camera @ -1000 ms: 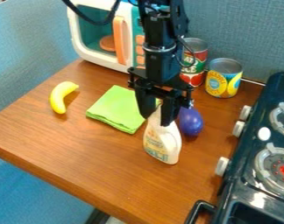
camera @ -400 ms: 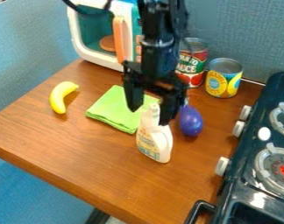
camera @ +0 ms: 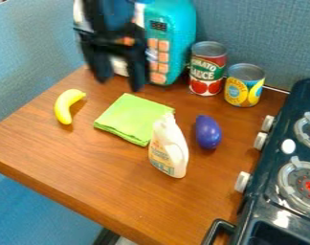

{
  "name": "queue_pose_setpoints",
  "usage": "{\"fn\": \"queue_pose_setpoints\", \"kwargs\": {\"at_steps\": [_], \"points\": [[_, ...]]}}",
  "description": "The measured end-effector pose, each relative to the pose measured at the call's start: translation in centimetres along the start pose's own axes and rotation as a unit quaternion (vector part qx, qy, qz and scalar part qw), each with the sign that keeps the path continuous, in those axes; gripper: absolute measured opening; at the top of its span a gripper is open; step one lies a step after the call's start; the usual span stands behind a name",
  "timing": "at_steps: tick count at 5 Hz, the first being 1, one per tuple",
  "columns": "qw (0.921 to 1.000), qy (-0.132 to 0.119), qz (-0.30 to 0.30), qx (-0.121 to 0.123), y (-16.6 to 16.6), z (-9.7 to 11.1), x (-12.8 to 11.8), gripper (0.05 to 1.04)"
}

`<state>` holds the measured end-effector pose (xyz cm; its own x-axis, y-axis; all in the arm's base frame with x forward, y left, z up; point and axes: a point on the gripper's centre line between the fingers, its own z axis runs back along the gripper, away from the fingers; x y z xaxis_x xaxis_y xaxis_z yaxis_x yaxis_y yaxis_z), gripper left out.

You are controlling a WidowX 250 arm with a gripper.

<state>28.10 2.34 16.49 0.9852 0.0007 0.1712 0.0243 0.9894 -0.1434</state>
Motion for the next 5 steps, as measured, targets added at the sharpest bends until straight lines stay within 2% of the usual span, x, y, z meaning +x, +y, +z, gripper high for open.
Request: {"fn": "queue_pose_setpoints", "kwargs": {"at_steps": [1,2,3,4,5], "points": [[0.9961,0.035,0.052,0.062,5.0,0.1,-2.5,1.001],[0.9908,0.074,0.097,0.060,9.8,-2.4,-3.8,1.001],[0.9876,0.070,0.122,0.070,14.5,-3.2,-3.3,1.001],[0.9871,0.054,0.134,0.068,19.5,-4.1,-1.4,1.001],[0.9891,0.047,0.120,0.072,20.9,-4.2,0.1,1.001]]}}
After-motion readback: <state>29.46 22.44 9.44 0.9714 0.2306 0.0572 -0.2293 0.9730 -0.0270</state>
